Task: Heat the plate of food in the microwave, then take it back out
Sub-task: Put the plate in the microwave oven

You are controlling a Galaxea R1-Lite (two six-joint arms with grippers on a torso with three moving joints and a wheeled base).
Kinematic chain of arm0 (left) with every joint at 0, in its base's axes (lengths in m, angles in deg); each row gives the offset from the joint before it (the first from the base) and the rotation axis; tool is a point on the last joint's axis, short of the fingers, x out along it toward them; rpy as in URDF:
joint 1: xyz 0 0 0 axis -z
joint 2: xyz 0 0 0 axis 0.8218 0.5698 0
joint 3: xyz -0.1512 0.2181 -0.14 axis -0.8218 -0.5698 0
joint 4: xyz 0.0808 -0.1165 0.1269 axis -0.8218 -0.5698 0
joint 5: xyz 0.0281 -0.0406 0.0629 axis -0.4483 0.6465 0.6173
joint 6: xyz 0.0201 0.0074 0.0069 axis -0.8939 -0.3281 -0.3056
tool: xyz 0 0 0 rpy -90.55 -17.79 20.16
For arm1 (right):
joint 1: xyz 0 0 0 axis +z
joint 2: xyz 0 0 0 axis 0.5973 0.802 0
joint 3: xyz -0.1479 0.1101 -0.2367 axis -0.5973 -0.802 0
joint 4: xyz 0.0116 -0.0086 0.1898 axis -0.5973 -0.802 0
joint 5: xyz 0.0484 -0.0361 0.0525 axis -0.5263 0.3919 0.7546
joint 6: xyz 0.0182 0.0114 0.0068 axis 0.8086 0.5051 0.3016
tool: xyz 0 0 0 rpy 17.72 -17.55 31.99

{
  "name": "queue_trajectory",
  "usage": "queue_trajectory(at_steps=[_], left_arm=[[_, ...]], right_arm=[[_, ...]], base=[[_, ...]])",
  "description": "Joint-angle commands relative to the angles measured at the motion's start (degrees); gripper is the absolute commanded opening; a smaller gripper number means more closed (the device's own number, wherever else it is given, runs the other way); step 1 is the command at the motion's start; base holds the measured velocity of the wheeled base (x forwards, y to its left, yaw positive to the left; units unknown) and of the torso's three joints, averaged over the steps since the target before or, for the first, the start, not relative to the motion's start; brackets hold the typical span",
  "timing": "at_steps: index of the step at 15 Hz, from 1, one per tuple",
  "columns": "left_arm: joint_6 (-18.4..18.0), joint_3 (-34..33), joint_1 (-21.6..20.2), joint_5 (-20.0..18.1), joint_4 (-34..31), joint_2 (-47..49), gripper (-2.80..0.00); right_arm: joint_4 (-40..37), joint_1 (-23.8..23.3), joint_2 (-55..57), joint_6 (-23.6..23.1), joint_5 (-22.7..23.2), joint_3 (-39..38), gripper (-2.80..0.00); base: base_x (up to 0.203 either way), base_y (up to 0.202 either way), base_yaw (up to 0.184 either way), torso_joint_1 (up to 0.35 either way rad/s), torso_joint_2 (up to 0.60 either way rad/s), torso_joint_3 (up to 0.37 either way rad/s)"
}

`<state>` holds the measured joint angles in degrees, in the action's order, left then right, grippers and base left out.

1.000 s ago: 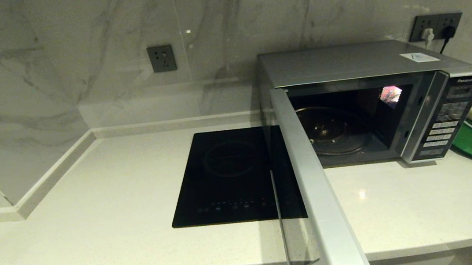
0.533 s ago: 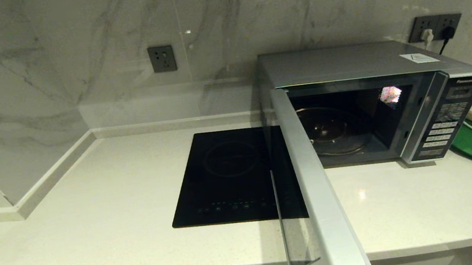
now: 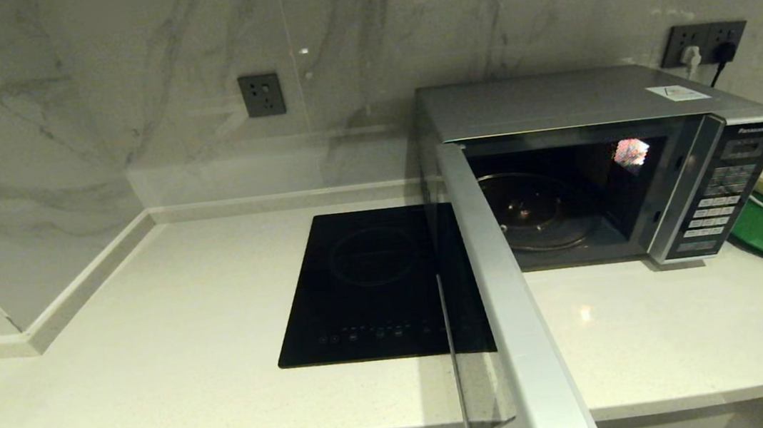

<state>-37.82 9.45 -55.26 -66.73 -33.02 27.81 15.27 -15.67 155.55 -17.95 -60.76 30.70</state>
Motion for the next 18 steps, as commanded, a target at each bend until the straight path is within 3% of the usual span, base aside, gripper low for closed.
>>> queue_trajectory(at_steps=[1,5,10,13,18], left_arm=[[0.0,0.0,0.0,0.0,-0.1,0.0,-2.80],[0.0,0.0,0.0,0.0,-0.1,0.0,-2.80],[0.0,0.0,0.0,0.0,0.0,0.0,-2.80],[0.0,0.0,0.0,0.0,0.0,0.0,-2.80],[0.0,0.0,0.0,0.0,-0.1,0.0,-2.80]], right_arm=[[0.0,0.0,-4.5,-0.9,3.3,0.0,-2.80],[-1.2,1.7,-7.7,-4.2,7.5,-0.1,-2.80],[-5.0,8.5,-9.7,-5.8,8.8,0.4,-2.80],[-5.1,15.9,-12.2,-3.6,8.8,0.5,-2.80],[-5.1,34.4,-15.9,3.0,8.8,4.1,-2.80]], base=[[0.000,0.000,0.000,0.000,0.00,0.000],[0.000,0.000,0.000,0.000,0.00,0.000],[0.000,0.000,0.000,0.000,0.00,0.000],[0.000,0.000,0.000,0.000,0.00,0.000],[0.000,0.000,0.000,0.000,0.00,0.000]])
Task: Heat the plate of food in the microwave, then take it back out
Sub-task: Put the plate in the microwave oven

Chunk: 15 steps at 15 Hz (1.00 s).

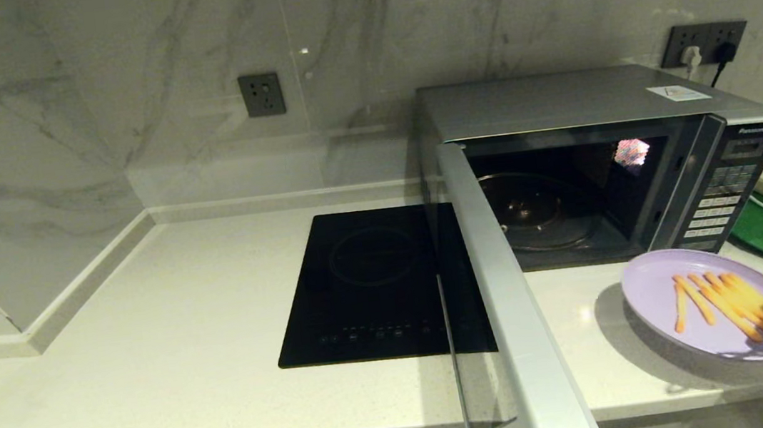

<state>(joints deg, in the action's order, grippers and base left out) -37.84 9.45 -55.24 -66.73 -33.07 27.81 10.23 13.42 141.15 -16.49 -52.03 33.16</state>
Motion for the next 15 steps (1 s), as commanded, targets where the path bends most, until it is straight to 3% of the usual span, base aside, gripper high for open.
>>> queue_trajectory(at_steps=[1,5,8,11,15], left_arm=[[0.1,0.0,0.0,0.0,0.0,0.0,-2.80],[0.1,0.0,0.0,0.0,0.0,0.0,-2.80],[0.1,0.0,0.0,0.0,0.1,0.0,-2.80],[0.1,0.0,0.0,0.0,0.0,0.0,-2.80],[0.1,0.0,0.0,0.0,0.1,0.0,-2.80]], right_arm=[[-0.2,8.4,-1.4,3.3,0.0,3.4,-2.80],[-2.7,13.4,3.4,8.7,-0.7,11.1,-2.80],[-3.3,16.7,6.2,9.0,-1.1,15.3,-2.80],[-4.0,21.7,10.0,8.9,-4.6,20.5,-2.80],[-4.1,23.4,15.5,8.9,-5.7,25.5,-2.80]], base=[[0.000,0.000,0.000,0.000,0.00,0.000],[0.000,0.000,0.000,0.000,0.00,0.000],[0.000,0.000,0.000,0.000,0.00,0.000],[0.000,0.000,0.000,0.000,0.00,0.000],[0.000,0.000,0.000,0.000,0.00,0.000]])
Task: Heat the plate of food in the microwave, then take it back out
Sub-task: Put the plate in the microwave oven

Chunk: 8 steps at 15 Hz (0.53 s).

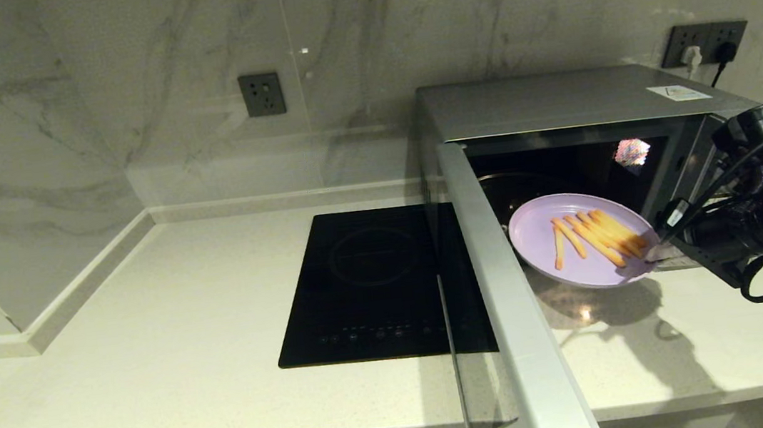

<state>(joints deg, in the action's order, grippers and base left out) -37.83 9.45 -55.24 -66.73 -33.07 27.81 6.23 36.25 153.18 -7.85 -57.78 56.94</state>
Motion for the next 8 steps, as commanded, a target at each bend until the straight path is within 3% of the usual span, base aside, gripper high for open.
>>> queue_trajectory(at_steps=[1,3,8], left_arm=[[0.0,0.0,0.0,0.0,0.1,0.0,-2.80],[0.0,0.0,0.0,0.0,0.0,0.0,-2.80],[0.0,0.0,0.0,0.0,0.0,0.0,-2.80]], right_arm=[[-0.1,1.0,4.6,0.3,0.1,3.0,-2.80],[-0.1,1.7,7.2,1.1,0.0,5.8,-2.80],[0.0,4.7,12.5,9.7,0.0,12.0,-2.80]], base=[[0.000,0.000,0.000,0.000,0.00,0.000],[0.000,0.000,0.000,0.000,0.00,0.000],[0.000,0.000,0.000,0.000,0.00,0.000]])
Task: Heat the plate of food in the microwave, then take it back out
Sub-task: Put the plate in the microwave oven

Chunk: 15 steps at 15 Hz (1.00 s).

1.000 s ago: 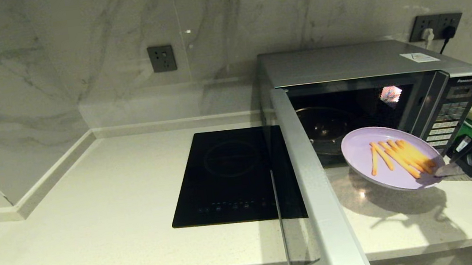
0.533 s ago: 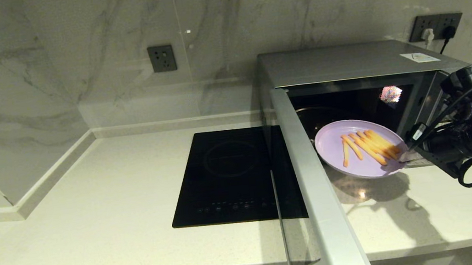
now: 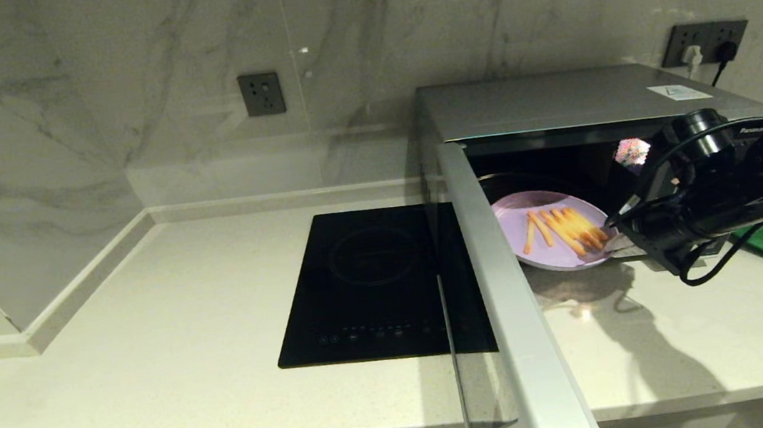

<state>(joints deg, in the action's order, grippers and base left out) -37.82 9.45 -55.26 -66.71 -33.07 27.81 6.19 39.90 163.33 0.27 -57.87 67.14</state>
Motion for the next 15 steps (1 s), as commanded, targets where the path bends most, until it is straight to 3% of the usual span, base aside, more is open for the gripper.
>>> queue_trajectory(at_steps=[1,3,9,15], left_arm=[[0.0,0.0,0.0,0.0,0.0,0.0,-2.80],[0.0,0.0,0.0,0.0,0.0,0.0,-2.80],[0.0,0.0,0.0,0.0,0.1,0.0,-2.80],[0.0,0.0,0.0,0.0,0.0,0.0,-2.80]], right_arm=[[0.0,2.0,3.0,3.4,0.0,3.4,-2.80],[-0.1,3.7,4.4,6.5,-1.4,6.0,-2.80],[-2.9,4.2,10.1,7.4,-3.9,14.2,-2.80],[-2.9,4.2,11.4,9.7,-5.8,15.8,-2.80]], base=[[0.000,0.000,0.000,0.000,0.00,0.000],[0.000,0.000,0.000,0.000,0.00,0.000],[0.000,0.000,0.000,0.000,0.00,0.000],[0.000,0.000,0.000,0.000,0.00,0.000]])
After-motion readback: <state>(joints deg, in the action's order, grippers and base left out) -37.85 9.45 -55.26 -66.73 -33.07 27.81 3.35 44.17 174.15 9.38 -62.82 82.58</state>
